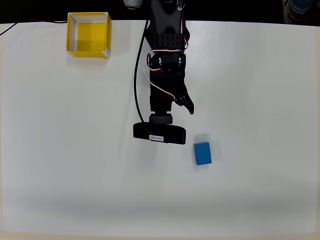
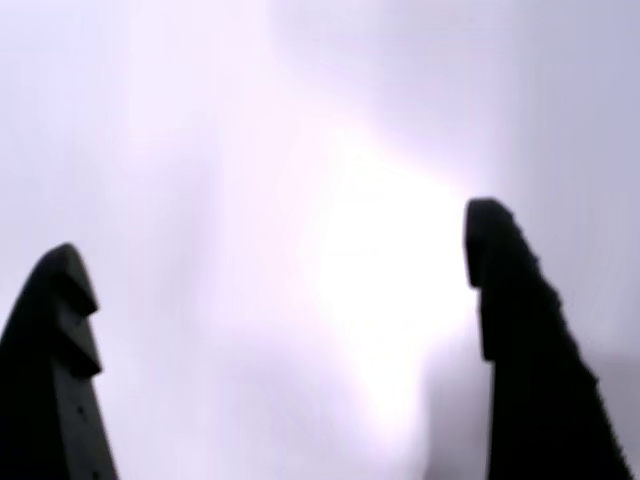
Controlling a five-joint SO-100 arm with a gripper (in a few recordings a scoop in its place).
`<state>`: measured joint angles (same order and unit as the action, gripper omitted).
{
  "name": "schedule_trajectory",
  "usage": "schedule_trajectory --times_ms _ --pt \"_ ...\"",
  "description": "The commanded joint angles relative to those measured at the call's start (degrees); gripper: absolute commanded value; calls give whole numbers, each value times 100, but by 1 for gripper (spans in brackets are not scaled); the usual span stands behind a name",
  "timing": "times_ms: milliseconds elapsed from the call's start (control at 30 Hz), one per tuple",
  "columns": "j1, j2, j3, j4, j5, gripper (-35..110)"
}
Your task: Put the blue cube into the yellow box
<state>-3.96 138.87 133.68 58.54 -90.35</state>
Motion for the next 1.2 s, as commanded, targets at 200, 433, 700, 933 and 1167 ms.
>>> schedule_trajectory --times_ms 200,433,700,933,1167 --pt "-123 -2355 -2689 -949 246 47" --pt "-255 -3771 -3946 -1046 431 48" --pt "-536 -4825 -4447 -1274 624 48" --pt "-756 -5388 -4421 -1591 835 48" --pt "-940 -5748 -4403 -1705 1037 48"
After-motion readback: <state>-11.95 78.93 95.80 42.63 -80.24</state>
